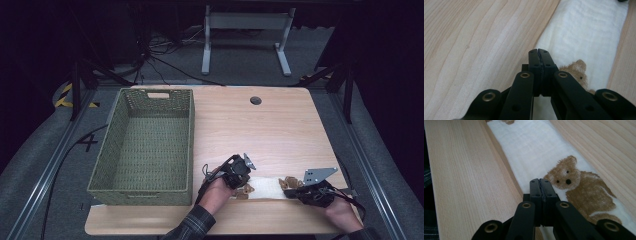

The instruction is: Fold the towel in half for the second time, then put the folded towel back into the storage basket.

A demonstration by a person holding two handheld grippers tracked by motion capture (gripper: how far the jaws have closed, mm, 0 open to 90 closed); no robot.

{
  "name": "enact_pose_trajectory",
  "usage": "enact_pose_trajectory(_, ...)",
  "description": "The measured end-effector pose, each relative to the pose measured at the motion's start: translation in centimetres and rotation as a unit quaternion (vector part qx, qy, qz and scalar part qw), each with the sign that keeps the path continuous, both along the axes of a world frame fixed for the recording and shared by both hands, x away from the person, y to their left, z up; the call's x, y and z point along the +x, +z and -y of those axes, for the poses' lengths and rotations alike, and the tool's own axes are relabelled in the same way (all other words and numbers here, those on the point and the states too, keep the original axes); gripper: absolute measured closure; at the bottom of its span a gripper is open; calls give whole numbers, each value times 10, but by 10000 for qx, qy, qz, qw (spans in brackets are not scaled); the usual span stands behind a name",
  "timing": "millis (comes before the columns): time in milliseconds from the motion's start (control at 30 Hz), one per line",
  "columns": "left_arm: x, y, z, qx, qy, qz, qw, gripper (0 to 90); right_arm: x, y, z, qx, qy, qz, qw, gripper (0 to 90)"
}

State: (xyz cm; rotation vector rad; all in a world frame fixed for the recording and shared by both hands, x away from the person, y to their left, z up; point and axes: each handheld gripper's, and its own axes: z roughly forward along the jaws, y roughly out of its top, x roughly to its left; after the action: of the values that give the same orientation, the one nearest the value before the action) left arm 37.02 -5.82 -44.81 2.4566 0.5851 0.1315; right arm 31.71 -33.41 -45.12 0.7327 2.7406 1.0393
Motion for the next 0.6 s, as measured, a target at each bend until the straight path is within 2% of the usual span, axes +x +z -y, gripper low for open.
enact_pose_trajectory(233, -2, 1, -5, 14, 18, -137, 9999, 898, 2, 0, 0, -31, 32, 36, 10000, 896)
enact_pose_trajectory(300, -2, 0, -6, -26, 19, -133, 9999, 898, 3, 0, 0, -23, 18, 13, 10000, 896)
enact_pose_trajectory(600, -14, 1, -9, 52, -7, -174, 9998, 898, 17, 0, 1, -9, -100, 3, 9999, 896)
